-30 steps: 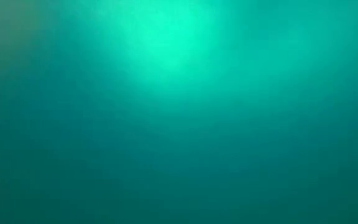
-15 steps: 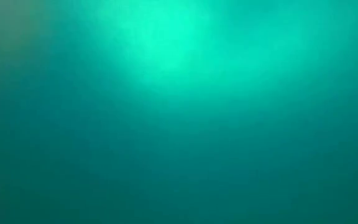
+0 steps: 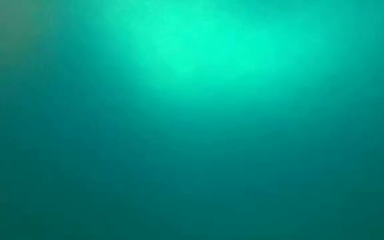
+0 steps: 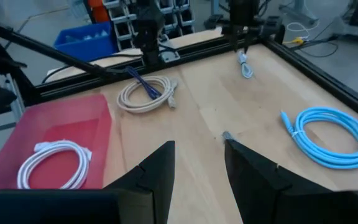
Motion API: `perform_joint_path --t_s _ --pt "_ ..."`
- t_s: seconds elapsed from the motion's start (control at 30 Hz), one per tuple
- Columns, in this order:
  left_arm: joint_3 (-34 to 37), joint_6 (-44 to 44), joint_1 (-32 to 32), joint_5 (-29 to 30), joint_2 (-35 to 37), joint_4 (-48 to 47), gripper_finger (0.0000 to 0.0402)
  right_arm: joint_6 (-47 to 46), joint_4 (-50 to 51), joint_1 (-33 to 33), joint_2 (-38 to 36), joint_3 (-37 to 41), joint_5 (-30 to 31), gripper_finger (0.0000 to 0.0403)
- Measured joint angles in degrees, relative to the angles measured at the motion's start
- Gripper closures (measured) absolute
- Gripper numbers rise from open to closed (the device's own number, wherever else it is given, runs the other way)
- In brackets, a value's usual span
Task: Pick & Place USB Port
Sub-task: Put the top left white USB cable into the blue bin
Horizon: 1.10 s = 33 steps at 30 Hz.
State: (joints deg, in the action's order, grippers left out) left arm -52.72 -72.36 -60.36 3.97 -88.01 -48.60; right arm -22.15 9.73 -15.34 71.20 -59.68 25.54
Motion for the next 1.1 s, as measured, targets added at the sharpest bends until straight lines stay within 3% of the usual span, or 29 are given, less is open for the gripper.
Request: perform_joint_path --t_s 0.4,0.47,0.6,0.83,0.97,1.1 --pt "9.86 1.34 -0.01 -4.37 0.35 15.94 0.0284 -0.33 -0.42 -0.14 0.02 0.0 0.12 0.0271" --pt "10.02 3.11 -0.32 -4.42 0.32 16.46 0.0303 -0.35 -1.16 -0.14 0.02 0.0 0.0 0.0271" --pt "10.0 6.87 -0.92 -4.04 0.28 17.07 0.0385 -0.47 -1.78 -0.17 -0.04 0.0 -0.11 0.0271" --pt "10.11 9.64 0.32 -3.27 0.69 18.65 0.0398 -2.04 -1.64 -1.01 -1.65 0.0 -0.14 0.0271" --pt "10.48 12.06 2.57 -6.94 5.02 18.73 0.0401 -2.04 -1.05 -1.52 -2.36 0.0 -0.02 0.0271" --pt "10.39 14.76 7.72 -9.13 14.78 21.05 0.0401 -2.36 -1.22 -1.59 -2.29 0.0 -0.02 0.0271"
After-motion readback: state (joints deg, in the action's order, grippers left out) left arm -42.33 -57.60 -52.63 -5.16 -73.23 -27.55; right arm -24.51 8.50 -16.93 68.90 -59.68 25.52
